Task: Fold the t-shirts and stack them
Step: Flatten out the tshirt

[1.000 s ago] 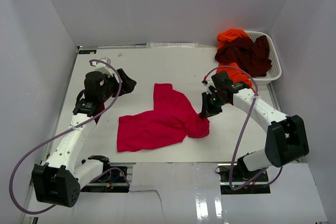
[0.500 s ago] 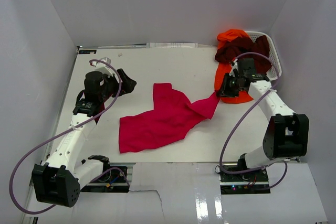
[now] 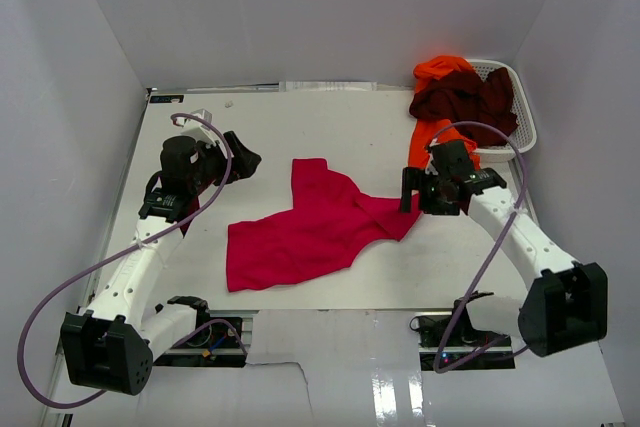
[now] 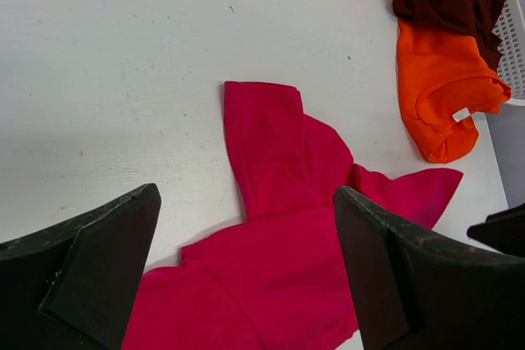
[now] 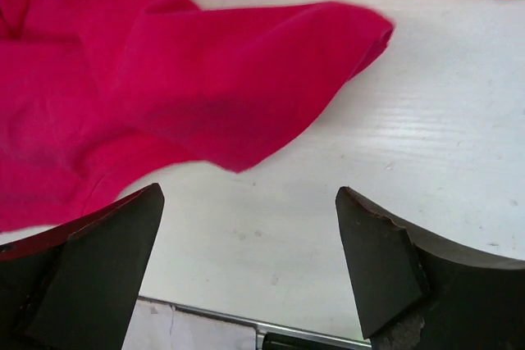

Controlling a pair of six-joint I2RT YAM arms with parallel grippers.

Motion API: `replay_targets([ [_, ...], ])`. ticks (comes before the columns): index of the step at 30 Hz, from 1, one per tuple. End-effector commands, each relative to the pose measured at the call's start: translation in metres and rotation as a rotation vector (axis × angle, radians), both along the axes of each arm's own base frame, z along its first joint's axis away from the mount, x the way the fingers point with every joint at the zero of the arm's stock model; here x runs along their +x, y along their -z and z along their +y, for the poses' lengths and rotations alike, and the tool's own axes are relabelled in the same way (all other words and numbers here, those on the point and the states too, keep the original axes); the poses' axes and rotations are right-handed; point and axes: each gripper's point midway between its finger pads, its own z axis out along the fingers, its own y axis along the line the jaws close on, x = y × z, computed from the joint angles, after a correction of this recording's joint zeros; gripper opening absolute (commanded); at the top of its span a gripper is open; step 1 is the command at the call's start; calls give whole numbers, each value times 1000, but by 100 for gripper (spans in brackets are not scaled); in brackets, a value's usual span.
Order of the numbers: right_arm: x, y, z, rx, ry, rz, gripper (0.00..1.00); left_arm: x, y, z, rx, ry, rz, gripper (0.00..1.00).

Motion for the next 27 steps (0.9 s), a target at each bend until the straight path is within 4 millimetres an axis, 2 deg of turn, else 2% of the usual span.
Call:
replay_targets([
  [1,-36,5,2,-7,-11,31,92,-1,-21,-1,-11,11,-53,98],
  [3,-51,2,15,65,-28,30,95,-1,-21,-1,-11,13,-52,98],
  [4,-62,14,15,69,-27,59,95,-1,-21,-1,-9,13,-52,98],
  [7,-74,30,11,85,15,68,98,-1,-22,0,-11,11,-55,98],
  [9,-71,35,17,128,33,51,100,-2,-24,-2,-14,18,-61,98],
  [10,-71,37,20,150,37,43,95,-3,-24,-2,-15,20,-61,98],
  [11,-76,47,22,165,44,57,94,-3,-24,-1,-15,18,-61,98],
  [12,-71,47,27,200,46,37,93,-3,-25,-2,-15,18,-65,98],
  [14,-75,57,31,238,72,51,88,-4,-25,0,-10,11,-70,98],
  [16,-70,60,36,272,78,26,77,-4,-25,1,-9,9,-68,98],
  [17,-73,69,35,273,94,38,75,-5,-24,1,-9,9,-67,98],
  [19,-66,73,34,271,106,4,70,-4,-24,0,-10,14,-65,98],
  [21,-64,79,32,259,115,1,68,-4,-23,0,-12,15,-61,98],
  [27,-49,77,33,253,113,-49,69,-3,-21,-2,-15,23,-54,98],
])
